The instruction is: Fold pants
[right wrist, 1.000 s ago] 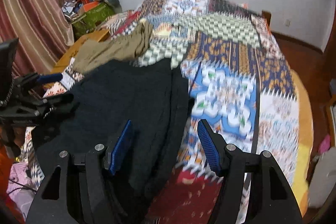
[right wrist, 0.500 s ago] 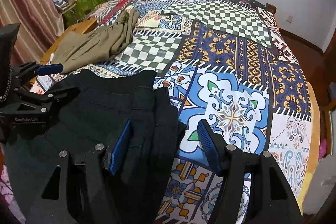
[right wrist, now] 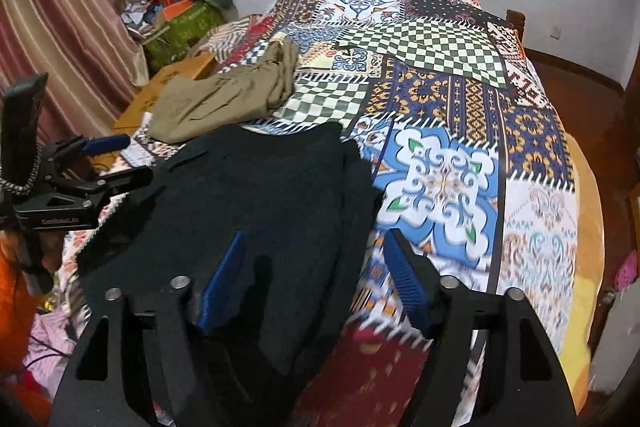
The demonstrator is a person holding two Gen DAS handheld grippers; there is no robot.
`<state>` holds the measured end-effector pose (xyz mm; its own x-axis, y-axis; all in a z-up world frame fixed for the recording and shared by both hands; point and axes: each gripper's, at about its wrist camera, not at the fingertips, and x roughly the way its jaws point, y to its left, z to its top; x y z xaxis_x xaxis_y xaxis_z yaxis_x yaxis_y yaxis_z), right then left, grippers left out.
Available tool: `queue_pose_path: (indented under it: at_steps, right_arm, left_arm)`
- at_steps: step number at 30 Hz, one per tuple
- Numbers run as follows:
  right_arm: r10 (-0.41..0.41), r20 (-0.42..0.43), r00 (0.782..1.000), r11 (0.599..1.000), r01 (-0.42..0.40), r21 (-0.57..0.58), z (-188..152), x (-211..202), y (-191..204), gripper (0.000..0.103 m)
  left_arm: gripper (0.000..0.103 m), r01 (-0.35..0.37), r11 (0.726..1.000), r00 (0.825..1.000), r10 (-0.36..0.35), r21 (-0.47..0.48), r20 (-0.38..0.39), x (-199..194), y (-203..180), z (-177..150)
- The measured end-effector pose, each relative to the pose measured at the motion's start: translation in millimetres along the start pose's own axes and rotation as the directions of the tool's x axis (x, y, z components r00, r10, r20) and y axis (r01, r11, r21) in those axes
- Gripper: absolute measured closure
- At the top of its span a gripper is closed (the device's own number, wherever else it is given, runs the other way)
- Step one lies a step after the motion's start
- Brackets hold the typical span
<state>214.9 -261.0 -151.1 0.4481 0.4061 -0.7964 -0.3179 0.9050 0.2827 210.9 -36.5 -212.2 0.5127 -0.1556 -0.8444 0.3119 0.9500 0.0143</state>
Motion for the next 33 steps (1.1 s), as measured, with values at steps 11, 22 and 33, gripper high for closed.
queue_pose_path:
  at_steps: [11, 22, 33]
  right_arm:
    - [0.058, -0.057, 0.997, 0.991, -0.051, 0.127, -45.5, 2.0, 1.5, 0.023]
    - [0.148, -0.100, 0.984, 0.971, -0.125, 0.205, -35.5, 29.8, -14.8, 0.014]
    - [0.194, -0.123, 0.973, 0.973, -0.176, 0.147, -16.5, 52.5, -10.5, 0.005]
  left_arm:
    - [0.013, 0.113, 0.982, 0.988, -0.127, -0.152, -0.089, 6.9, 12.6, -40.0]
    - [0.010, 0.225, 0.970, 0.950, -0.240, -0.093, -0.199, 42.0, -1.2, -11.7]
    - [0.001, 0.378, 0.921, 0.876, -0.389, -0.095, -0.284, 82.9, -7.8, 17.7]
